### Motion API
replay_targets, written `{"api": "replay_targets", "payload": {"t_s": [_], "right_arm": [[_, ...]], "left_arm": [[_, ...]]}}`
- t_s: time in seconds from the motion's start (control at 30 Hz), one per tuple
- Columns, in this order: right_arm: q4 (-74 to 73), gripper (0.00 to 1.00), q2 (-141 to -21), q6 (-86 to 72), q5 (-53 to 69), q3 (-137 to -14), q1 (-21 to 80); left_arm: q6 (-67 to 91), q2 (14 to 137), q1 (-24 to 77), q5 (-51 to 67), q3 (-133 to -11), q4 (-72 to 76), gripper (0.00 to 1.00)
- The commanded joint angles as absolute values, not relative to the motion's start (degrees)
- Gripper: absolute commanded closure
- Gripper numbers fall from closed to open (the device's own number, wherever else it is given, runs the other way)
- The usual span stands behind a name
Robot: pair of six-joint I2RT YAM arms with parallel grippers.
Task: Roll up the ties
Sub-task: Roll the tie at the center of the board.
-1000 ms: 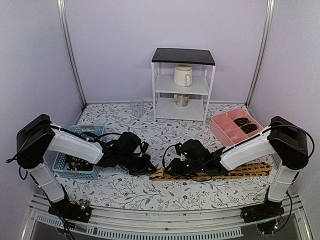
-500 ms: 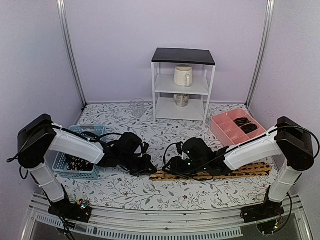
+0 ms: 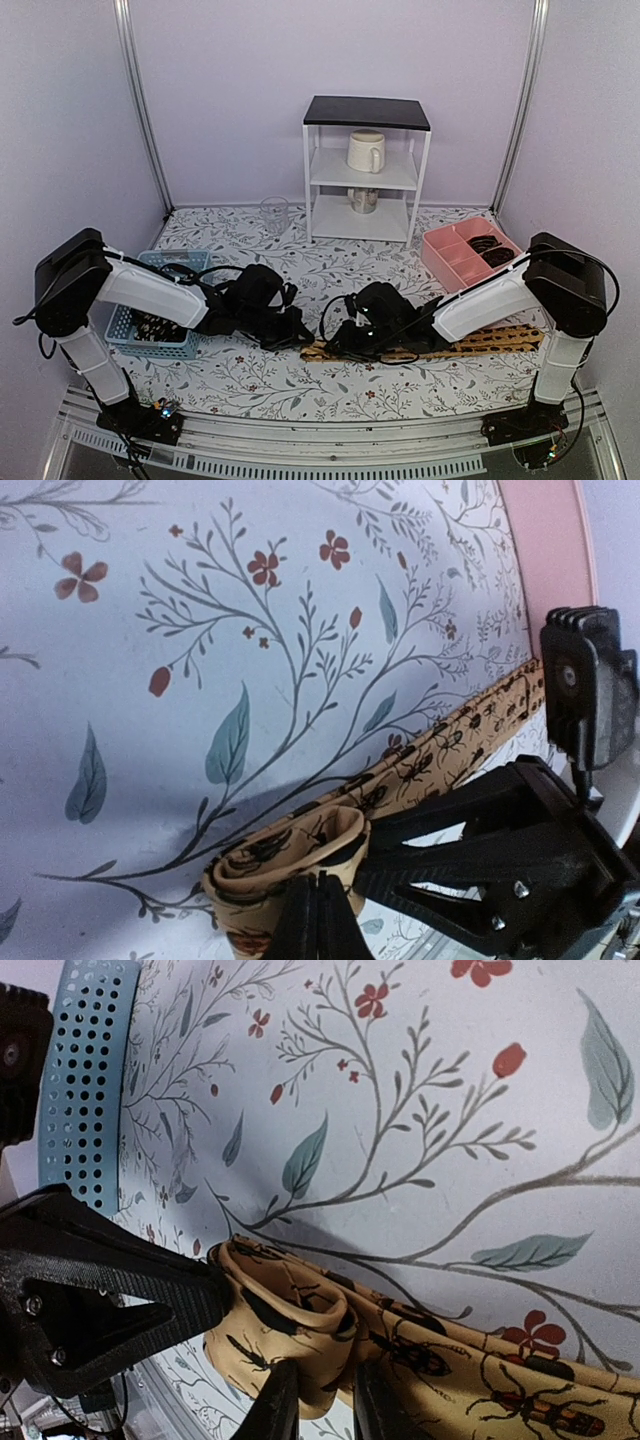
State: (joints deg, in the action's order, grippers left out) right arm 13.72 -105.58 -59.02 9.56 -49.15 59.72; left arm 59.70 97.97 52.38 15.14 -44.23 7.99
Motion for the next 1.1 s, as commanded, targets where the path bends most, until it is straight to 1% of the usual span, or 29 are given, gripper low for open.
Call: {"api": "replay_targets", "payload": {"t_s": [0.0,0.13,0.33,0.4,0.47,0.53,0.57,0.6,0.7,0.83,1.0,1.07], "right_arm": [[14.1,0.84,-107.4,-56.2,9.1,-50.4,59.8],[13.7,0.85,-107.6,-54.9,9.1,-50.5,59.3],[11.9,0.87,-107.5,-53.2,9.1,-51.6,59.0],[11.6,0.86,-106.8,-52.9,9.0,-51.5,58.9],[11.5,0.86,-106.4,-52.7,9.2,-51.7,58.7],[11.4,0.86,-106.7,-52.3,9.8,-51.8,58.5],[11.4,0.86,-106.8,-52.2,10.0,-52.0,58.5],[11.4,0.86,-107.1,-52.0,10.1,-52.0,58.4],[11.5,0.86,-107.5,-51.7,10.0,-51.9,58.3],[11.5,0.86,-107.7,-50.8,10.3,-52.2,58.1],[11.7,0.86,-108.5,-50.6,11.5,-52.0,58.2],[11.6,0.86,-109.2,-51.1,11.7,-51.7,58.1]], "left_arm": [[60.8,95.0,52.0,13.7,-43.0,8.0,1.00],[59.8,92.6,51.1,11.3,-42.3,3.5,1.00],[56.6,91.7,50.0,14.6,-39.7,7.6,0.99],[54.0,92.0,49.8,12.8,-40.6,5.7,0.98],[52.2,91.6,48.6,12.3,-39.9,6.9,0.91],[51.1,90.4,47.0,13.7,-38.0,10.4,0.81],[51.1,90.1,46.2,14.6,-37.3,11.5,0.78],[51.3,90.1,45.3,15.8,-36.8,12.3,0.78],[51.8,90.9,44.8,17.8,-37.0,13.1,0.80],[52.3,93.4,45.6,20.2,-38.6,13.1,0.90],[53.3,94.2,47.4,22.2,-39.1,14.2,0.94],[54.0,94.7,48.0,23.4,-39.4,14.4,0.99]]}}
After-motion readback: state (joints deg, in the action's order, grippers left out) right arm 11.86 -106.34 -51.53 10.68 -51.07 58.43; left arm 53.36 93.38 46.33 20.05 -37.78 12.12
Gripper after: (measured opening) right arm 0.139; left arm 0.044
